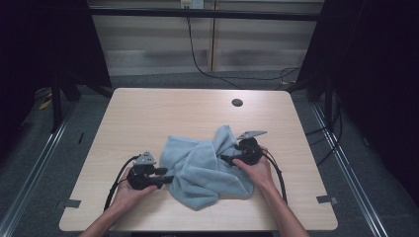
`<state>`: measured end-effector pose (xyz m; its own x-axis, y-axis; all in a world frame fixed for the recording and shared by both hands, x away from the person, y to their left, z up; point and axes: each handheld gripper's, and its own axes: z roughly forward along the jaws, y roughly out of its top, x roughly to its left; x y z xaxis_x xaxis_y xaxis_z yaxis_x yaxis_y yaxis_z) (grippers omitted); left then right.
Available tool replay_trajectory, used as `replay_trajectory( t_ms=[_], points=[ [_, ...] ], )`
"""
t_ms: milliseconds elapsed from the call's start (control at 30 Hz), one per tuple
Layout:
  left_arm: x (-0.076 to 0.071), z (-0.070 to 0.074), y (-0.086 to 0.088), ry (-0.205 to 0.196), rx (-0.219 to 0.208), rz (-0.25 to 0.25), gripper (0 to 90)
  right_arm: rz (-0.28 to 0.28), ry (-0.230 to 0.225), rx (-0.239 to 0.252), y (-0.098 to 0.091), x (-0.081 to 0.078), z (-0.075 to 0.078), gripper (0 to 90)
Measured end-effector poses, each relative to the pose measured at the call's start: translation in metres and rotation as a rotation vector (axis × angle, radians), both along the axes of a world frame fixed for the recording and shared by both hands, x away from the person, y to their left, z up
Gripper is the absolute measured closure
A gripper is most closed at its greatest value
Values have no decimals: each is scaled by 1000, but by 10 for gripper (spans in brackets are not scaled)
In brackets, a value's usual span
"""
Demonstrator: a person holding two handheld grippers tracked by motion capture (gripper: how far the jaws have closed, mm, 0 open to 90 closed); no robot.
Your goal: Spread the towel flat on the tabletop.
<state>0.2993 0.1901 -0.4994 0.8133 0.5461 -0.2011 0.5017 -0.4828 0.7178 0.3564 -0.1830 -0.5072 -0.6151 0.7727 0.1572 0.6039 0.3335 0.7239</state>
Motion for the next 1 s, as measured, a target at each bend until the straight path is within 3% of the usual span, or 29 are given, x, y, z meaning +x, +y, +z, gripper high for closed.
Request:
replay_trajectory(
  t_ms=[100,133,200,333,400,600,700,733,800,900,1000],
  points=[
    [-12,3,4,27,-9,-23,559,24,-14,-32,9,-9,1,315],
    [-13,5,5,35,-32,-14,554,30,-13,-42,12,-12,1,352],
    [-11,12,6,28,-74,-6,533,62,-6,-22,15,-15,2,482],
    [3,30,7,-6,-166,49,488,96,5,22,20,-17,1,630],
    [6,41,7,-29,-231,71,465,110,8,48,24,-17,-1,655],
    [19,51,-13,-42,-260,60,379,154,5,51,46,-24,-1,665],
    [30,55,-27,-51,-294,106,359,191,3,95,60,-29,-4,665],
    [34,56,-33,-44,-285,90,356,204,2,92,65,-31,-4,666],
    [41,53,-45,-50,-213,79,347,232,3,92,73,-34,-4,666],
    [51,34,-54,17,-158,91,308,240,1,88,76,-35,-4,668],
    [55,16,-60,95,-116,64,261,242,2,87,76,-35,-3,669]
  ],
)
